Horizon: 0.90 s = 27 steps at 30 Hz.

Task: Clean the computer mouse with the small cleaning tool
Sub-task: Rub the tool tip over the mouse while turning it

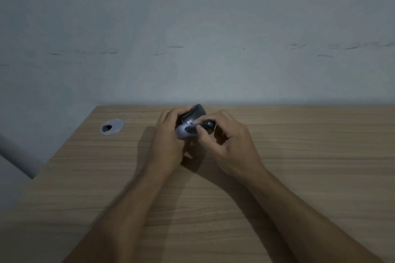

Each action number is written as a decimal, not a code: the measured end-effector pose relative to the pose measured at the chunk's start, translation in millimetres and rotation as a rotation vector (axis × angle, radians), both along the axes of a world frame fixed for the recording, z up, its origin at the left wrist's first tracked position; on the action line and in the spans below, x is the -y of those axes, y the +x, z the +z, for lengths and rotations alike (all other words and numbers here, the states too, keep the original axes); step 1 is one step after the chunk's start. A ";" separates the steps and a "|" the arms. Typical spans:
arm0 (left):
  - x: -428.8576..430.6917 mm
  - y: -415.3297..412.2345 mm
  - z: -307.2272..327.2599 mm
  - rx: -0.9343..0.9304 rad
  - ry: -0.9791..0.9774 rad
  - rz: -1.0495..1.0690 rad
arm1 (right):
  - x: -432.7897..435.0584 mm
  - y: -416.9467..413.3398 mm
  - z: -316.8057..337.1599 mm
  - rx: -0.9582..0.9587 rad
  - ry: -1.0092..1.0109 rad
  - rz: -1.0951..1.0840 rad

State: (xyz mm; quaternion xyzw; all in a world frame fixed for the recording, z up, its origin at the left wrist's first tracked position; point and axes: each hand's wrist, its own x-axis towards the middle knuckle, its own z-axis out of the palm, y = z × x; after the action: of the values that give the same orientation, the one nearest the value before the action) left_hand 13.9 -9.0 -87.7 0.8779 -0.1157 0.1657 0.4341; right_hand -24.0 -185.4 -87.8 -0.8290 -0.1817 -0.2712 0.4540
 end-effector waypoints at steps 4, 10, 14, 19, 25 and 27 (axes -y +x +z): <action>-2.9 2.8 -0.3 0.066 -0.082 -0.038 | 9.0 13.0 -6.1 0.011 0.090 -0.237; -1.5 3.2 -0.8 0.047 0.012 -0.035 | -1.7 -0.1 0.5 0.049 -0.012 -0.043; -0.8 3.5 -0.5 0.066 0.031 -0.045 | -1.4 6.6 -0.9 0.105 -0.036 -0.132; 0.0 3.6 0.0 0.101 -0.008 -0.061 | 2.1 6.2 -3.3 0.100 -0.008 -0.211; -4.9 6.6 -1.6 -0.104 -0.268 -0.104 | 4.6 4.9 -4.8 0.062 0.008 -0.149; -7.0 9.2 -3.6 -0.138 -0.416 -0.153 | 11.7 11.5 -6.4 0.047 0.107 -0.284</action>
State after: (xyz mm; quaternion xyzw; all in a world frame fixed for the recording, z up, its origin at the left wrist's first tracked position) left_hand 23.1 -2.0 -91.3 0.7673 -0.1153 0.0920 0.6240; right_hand -12.5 -197.1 -94.2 -0.8146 -0.0582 -0.3612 0.4501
